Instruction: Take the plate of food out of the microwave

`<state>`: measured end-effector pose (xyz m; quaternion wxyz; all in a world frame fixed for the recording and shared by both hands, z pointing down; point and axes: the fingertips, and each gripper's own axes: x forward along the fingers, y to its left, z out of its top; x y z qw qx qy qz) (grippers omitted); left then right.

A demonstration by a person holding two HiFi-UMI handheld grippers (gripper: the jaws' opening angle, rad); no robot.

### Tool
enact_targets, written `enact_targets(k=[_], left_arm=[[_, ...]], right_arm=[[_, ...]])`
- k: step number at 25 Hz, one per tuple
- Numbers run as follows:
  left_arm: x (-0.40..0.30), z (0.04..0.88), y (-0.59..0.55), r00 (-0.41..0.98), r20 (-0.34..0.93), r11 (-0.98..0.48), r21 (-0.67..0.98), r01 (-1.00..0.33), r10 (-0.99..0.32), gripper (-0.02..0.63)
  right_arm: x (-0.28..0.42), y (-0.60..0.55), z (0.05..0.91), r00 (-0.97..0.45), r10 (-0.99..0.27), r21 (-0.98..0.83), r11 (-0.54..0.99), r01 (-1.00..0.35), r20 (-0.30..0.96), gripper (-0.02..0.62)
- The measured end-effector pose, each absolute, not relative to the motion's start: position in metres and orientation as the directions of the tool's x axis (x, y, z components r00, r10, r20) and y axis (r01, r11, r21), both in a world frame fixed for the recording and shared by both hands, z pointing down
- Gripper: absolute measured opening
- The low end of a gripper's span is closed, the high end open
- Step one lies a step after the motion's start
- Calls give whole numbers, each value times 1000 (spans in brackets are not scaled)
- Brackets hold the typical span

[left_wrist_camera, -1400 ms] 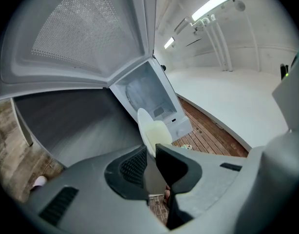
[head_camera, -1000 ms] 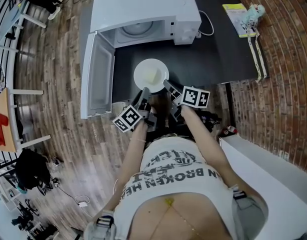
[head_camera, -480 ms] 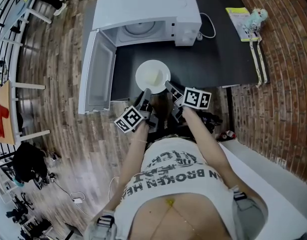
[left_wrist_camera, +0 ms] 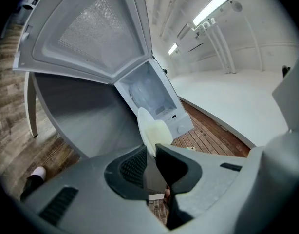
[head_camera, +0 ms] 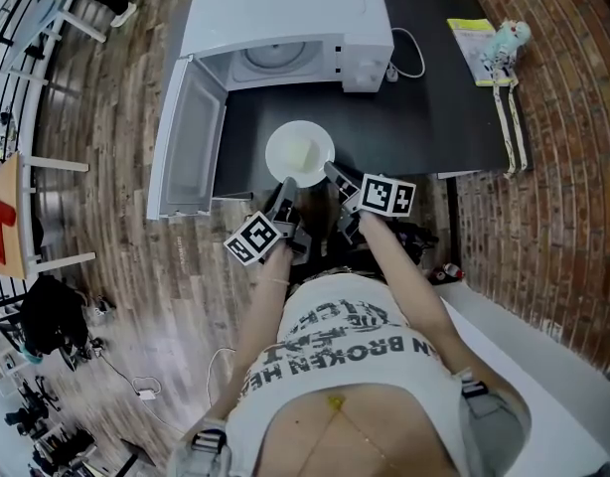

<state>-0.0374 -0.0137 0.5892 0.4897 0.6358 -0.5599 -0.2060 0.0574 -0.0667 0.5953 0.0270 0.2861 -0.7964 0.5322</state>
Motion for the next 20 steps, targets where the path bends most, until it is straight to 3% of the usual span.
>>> enact_targets(k=[20], left_arm=[[-19, 592, -10, 275, 293, 121, 854, -506, -916, 57]], right_arm=[[74, -65, 598, -845, -403, -828, 288, -481, 350, 51]])
